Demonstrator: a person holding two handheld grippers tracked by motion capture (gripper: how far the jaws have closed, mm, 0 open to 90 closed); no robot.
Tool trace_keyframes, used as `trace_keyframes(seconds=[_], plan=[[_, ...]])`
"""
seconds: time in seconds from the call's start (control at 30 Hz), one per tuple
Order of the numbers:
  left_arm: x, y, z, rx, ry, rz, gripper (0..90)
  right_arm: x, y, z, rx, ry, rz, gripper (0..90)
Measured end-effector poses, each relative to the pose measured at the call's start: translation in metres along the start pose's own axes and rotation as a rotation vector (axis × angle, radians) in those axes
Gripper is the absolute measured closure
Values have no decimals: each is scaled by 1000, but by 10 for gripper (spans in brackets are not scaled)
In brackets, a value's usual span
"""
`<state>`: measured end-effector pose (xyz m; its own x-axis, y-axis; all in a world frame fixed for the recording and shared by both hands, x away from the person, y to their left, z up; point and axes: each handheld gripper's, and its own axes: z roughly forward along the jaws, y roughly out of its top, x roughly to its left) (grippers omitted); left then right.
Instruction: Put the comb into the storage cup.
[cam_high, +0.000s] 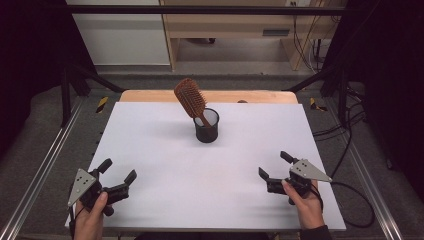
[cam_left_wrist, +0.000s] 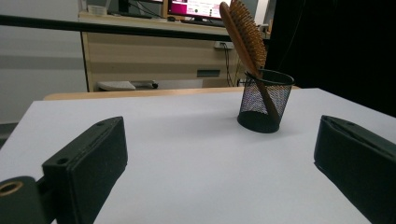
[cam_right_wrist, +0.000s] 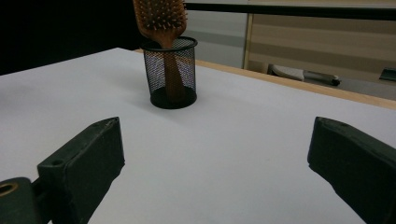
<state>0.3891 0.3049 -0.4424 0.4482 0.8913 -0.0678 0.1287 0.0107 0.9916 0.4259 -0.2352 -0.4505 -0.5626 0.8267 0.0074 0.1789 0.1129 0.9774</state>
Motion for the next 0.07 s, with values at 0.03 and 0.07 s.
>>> trace_keyframes(seconds=[0.03, 0.07], plan=[[-1, 0, 1, 5, 3, 15, 28, 1, 0, 2, 2, 1, -2, 40], [-2, 0, 2, 14, -1, 20, 27, 1, -1, 4, 7, -1, 1, 40]])
